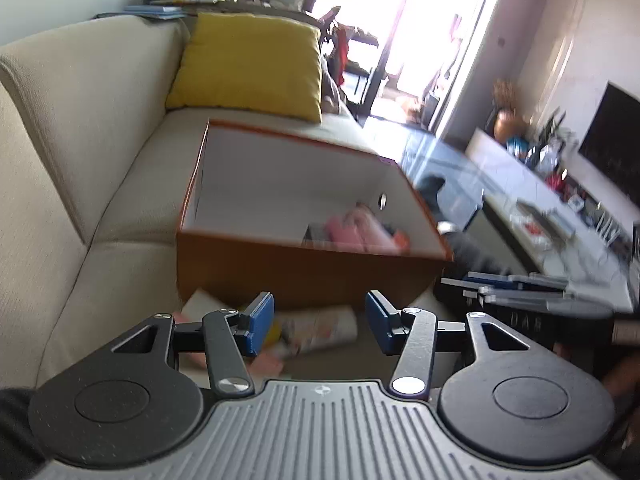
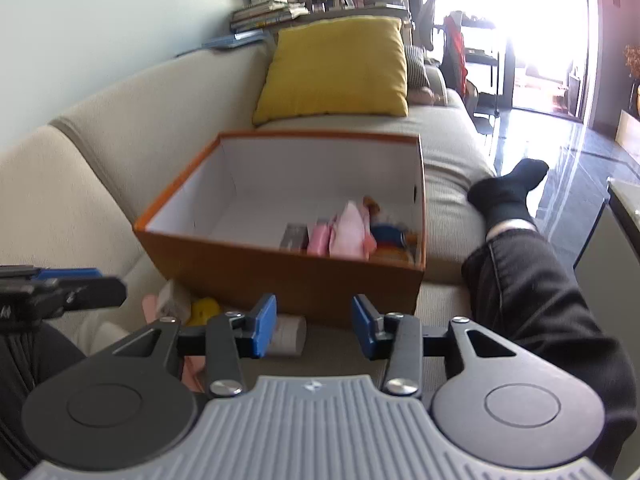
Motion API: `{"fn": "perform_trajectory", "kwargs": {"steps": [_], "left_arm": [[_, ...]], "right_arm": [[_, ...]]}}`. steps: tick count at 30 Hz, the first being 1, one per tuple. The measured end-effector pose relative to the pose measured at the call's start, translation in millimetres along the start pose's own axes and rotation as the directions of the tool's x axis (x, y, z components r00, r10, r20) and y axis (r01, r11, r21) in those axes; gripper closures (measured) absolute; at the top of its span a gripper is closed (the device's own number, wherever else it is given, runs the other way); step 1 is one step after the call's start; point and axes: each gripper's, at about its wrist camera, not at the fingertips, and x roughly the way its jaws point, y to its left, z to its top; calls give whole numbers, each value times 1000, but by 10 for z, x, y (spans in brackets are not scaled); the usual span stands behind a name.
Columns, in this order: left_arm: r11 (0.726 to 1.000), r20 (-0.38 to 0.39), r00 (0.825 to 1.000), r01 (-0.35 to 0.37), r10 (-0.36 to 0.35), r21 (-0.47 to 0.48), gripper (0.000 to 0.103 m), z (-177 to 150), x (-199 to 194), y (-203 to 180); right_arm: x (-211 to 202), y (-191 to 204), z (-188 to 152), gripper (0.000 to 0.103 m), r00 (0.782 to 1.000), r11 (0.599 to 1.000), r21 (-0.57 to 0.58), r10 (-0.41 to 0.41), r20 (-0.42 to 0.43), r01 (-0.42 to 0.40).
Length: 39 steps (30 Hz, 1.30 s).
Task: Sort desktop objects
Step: 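Move both tools back to the items lying beside the orange box, then grasp the Vaseline lotion tube by its crimped end with the right gripper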
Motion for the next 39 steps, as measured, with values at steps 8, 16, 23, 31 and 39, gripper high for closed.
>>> {"fn": "perform_trajectory", "kwargs": {"steps": [8,16,23,31,39], "left_arm": [[995,-80,993,-90,92,29,44,-389,0,72],[981,-124,978,-155,170,118,44,-556,-10,71],[974,-153,970,-162,187,160,44,-614,122,42],[974,-150,969,-175,196,146,44,-407,352,124],[972,-173,965,-168,196,165,44,-266,601,203]], "right_arm": [[210,41,-339,58,991,998,21,59,-122,-57],[434,218,-481,59,968,991,7,133,-213,-135],[606,295,-534,60,952,986,6,161,-261,-165],[767,384,-411,60,965,977,-137,129,-228,-163],[1054,705,-408,60,979,831,-533,65,-192,-160]]}}
